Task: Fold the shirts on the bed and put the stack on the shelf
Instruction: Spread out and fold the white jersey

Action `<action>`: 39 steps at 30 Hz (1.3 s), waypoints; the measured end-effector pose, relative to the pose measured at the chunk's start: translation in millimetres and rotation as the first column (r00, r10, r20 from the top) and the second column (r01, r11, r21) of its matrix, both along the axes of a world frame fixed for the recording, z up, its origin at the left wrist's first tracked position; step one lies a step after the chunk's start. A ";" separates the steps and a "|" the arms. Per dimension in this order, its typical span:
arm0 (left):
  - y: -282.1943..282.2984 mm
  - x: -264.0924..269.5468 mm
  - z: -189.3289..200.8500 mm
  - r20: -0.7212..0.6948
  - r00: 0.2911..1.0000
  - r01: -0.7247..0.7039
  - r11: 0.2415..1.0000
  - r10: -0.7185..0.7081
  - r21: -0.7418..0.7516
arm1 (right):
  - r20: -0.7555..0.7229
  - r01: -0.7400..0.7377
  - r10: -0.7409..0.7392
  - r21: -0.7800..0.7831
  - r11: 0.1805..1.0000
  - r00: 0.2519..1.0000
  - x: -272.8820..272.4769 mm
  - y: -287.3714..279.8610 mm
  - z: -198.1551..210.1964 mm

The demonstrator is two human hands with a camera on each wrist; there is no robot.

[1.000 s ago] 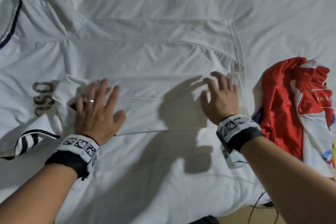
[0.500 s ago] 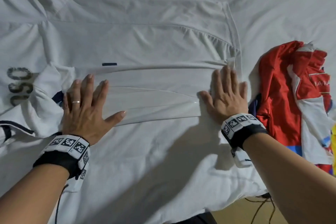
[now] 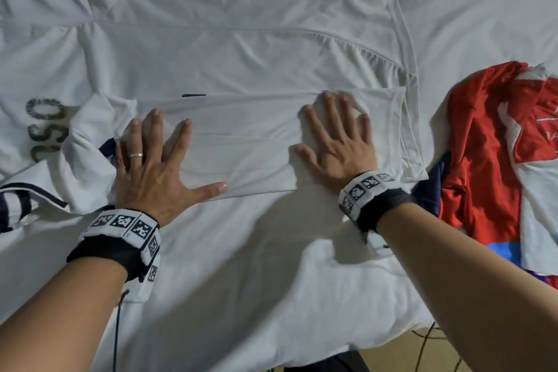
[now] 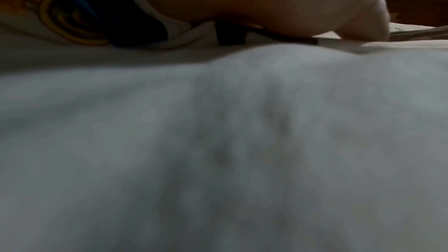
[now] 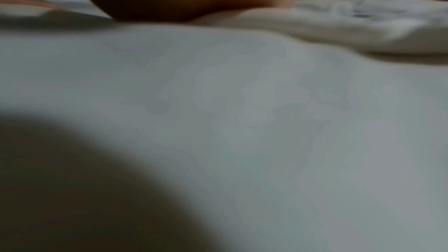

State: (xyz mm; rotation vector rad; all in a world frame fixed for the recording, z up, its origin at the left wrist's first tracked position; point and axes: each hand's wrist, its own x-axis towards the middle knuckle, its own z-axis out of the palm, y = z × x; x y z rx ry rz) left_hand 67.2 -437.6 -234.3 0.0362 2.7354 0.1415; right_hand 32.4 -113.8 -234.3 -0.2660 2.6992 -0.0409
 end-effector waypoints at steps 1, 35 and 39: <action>0.7 0.7 1.1 -0.023 1.000 0.005 1.000 -0.005 0.008 | 0.018 0.061 -0.061 0.014 0.998 0.998 -0.5 13.5 3.0; -107.1 184.8 74.5 -0.088 0.913 0.394 0.917 -0.398 -0.062 | -0.153 -0.315 0.307 -0.031 0.949 0.939 176.5 53.3 77.4; -93.7 238.5 70.6 -0.041 0.925 0.374 0.925 -0.377 -0.071 | -0.140 -0.357 0.352 -0.011 0.934 0.925 219.4 69.3 74.6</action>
